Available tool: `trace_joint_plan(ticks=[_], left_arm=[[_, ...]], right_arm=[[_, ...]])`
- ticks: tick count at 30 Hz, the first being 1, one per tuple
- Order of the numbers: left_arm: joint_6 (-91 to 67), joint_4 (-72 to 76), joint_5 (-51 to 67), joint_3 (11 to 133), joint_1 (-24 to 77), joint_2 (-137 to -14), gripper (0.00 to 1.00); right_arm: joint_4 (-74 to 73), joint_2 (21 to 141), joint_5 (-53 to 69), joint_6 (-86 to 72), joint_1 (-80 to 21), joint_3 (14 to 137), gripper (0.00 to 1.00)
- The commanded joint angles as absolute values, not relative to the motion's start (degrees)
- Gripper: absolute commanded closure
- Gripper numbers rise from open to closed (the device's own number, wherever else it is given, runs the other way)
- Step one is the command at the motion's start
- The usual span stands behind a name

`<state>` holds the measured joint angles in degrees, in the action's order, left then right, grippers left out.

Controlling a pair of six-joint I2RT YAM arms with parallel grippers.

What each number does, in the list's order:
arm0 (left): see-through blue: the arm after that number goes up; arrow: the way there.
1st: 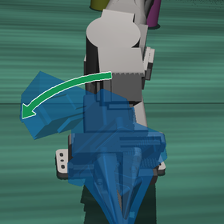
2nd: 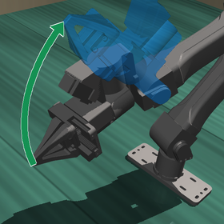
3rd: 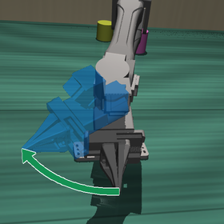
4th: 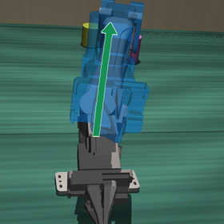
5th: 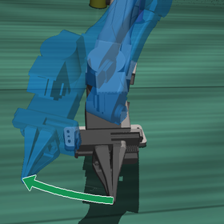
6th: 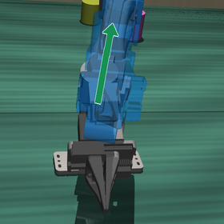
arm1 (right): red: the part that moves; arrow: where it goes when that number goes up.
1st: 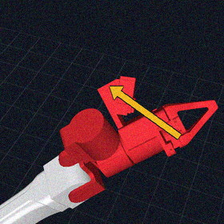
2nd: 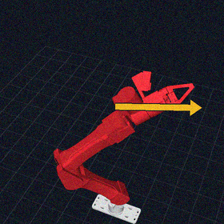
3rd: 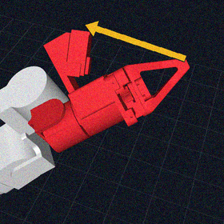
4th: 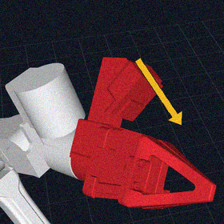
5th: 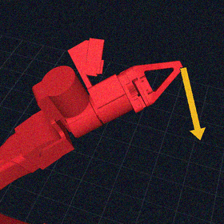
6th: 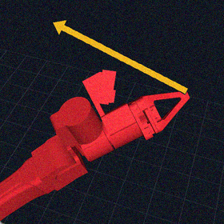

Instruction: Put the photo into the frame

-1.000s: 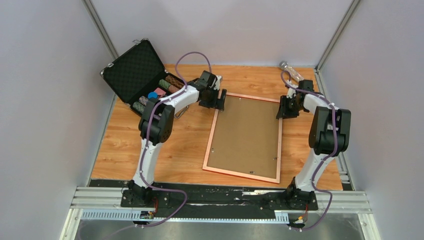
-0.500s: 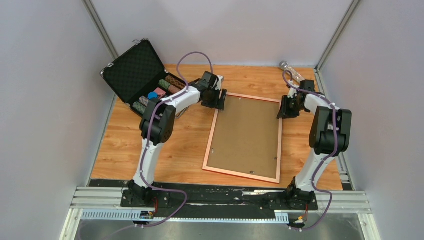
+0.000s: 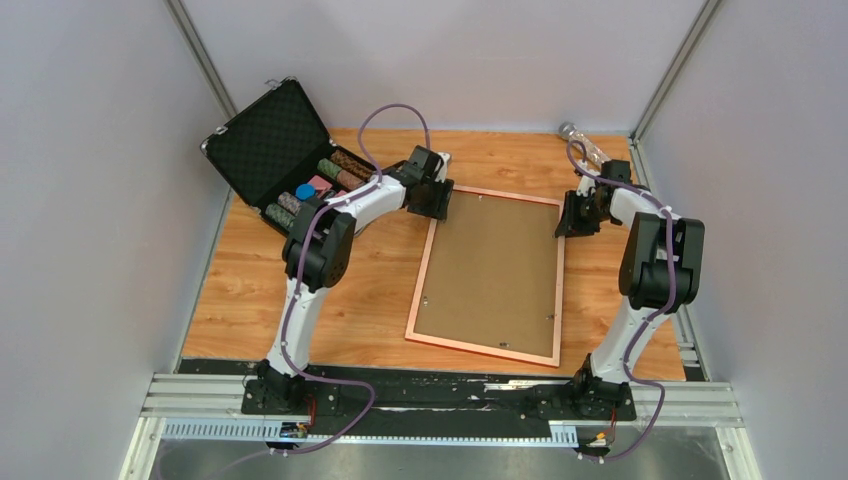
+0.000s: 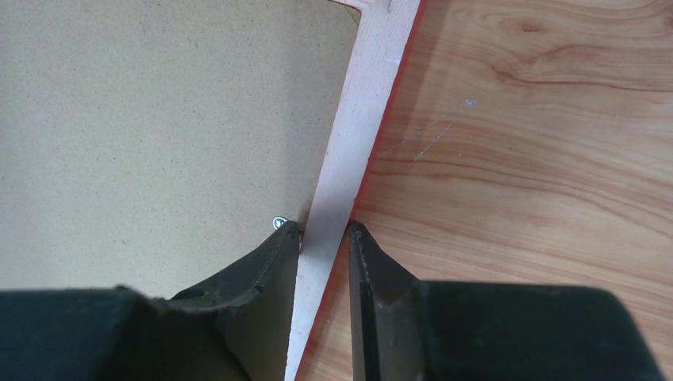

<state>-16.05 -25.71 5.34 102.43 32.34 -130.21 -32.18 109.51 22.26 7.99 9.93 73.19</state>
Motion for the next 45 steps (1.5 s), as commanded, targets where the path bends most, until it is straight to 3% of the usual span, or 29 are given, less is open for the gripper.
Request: trace_joint_plan(ticks=[1, 14, 36, 38, 42, 45], left_arm=[[-15.0, -25.1, 3.71, 100.24, 32.73, -131.72, 0.4], [-13.21, -24.15, 4.14, 97.49, 32.75, -129.44, 0.56], [-12.48, -24.44, 5.95, 95.45, 32.74, -127.48, 0.6], [-12.43, -24.78, 5.97, 95.57, 32.77, -127.01, 0.55], [-12.28, -26.11, 5.78, 95.98, 32.7, -125.83, 0.31], [-11.35, -27.55, 4.91, 96.14, 32.7, -124.41, 0.21]], right_arm=[[-31.03, 110.14, 23.7, 7.91, 10.37, 74.53, 0.73], [-31.48, 110.55, 24.34, 7.91, 10.63, 74.53, 0.73], [-32.24, 111.56, 25.13, 8.0, 10.79, 74.88, 0.75], [-32.26, 111.59, 25.34, 8.04, 10.81, 74.88, 0.75], [-32.3, 111.73, 25.75, 8.0, 10.8, 75.05, 0.75], [-32.39, 112.07, 25.56, 7.84, 10.81, 75.23, 0.75]])
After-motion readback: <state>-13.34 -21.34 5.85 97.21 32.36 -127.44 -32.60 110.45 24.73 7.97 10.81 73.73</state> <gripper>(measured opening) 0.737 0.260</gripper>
